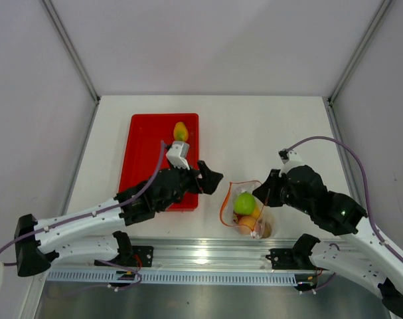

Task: Place the food in the zip-top bag and seal the zipper
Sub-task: Place the fake fruit in the zipper food storage bag, then pick up the fake fruit from the bin.

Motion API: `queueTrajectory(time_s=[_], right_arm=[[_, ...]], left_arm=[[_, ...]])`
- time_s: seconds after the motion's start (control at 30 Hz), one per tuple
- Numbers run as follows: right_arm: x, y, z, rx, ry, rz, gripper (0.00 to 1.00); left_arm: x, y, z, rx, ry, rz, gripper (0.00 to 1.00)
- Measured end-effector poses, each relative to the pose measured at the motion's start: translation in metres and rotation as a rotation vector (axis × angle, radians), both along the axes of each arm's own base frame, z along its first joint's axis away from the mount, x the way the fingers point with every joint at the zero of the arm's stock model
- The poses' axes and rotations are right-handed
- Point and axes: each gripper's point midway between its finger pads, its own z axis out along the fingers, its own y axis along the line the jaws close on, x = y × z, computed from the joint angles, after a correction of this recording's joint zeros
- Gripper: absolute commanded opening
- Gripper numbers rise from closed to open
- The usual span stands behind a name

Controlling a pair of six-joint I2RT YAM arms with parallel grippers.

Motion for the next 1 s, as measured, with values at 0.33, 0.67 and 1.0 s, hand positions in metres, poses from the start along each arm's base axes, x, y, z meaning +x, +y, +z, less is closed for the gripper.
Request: queueTrajectory(time_s=[0.33,0.67,1.0], right_arm=[[0.001,-0.001,-0.006,-0.015,0.009,-0.005,0.00],[0.002,-0.002,-0.006,-0.017,0.003,-0.014,0.00],[0.004,-0.002,-0.007,-0.029,0.000,-0.016,0.00]], left_arm=[[0.099,0.094,-0.016,0.065,0.074,0.506,1.00],[0.195,0.162,-0.055,-0.051,0.403,0.906,0.99],[0.243,0.156,-0.115,-0.100,0.683,1.025,1.00]])
